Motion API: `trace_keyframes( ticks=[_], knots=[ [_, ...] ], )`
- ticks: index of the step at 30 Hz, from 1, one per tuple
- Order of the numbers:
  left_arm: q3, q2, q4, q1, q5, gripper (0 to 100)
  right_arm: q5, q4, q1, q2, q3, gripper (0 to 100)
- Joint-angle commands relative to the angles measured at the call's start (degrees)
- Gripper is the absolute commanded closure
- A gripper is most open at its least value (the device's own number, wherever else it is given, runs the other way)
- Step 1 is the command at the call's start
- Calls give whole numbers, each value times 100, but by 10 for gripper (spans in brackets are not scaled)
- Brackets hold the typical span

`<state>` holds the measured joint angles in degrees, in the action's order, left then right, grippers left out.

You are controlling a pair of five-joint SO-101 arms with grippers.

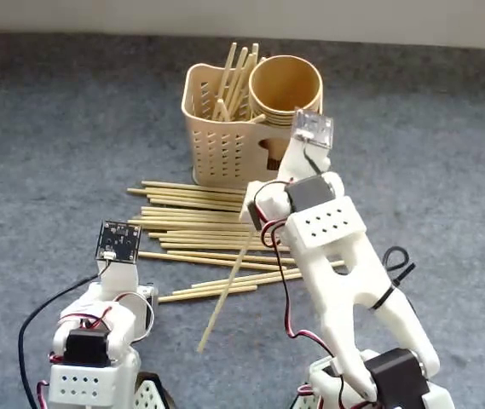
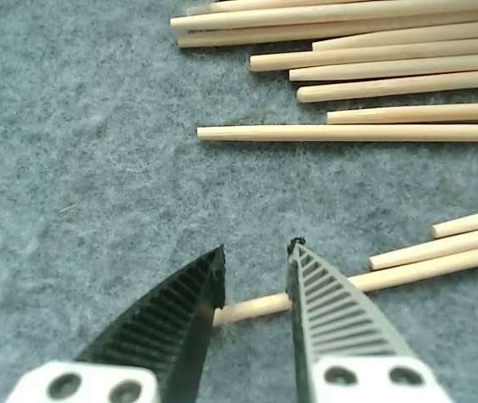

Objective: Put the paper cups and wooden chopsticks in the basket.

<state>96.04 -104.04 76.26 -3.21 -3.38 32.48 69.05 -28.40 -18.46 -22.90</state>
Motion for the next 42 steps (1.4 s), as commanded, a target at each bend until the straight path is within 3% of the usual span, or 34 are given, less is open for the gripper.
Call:
trace_keyframes(
  ticks=[1,9,16,22,37,42],
  knots=[
    [110,-22,26,-22,35,864,-9,66,-259,-224,655,994],
    [110,-22,26,-22,35,864,-44,4,-804,-971,1138,995],
    [110,-22,26,-22,35,864,-1653,-4,-804,-1569,1613,995],
    [110,-22,26,-22,35,864,-2207,-66,-822,-1657,2299,995],
    [110,-22,26,-22,35,864,-4325,-2835,-796,-1710,2818,995],
    [110,-22,26,-22,35,864,-4466,-3284,-796,-1719,2818,995]
  ],
)
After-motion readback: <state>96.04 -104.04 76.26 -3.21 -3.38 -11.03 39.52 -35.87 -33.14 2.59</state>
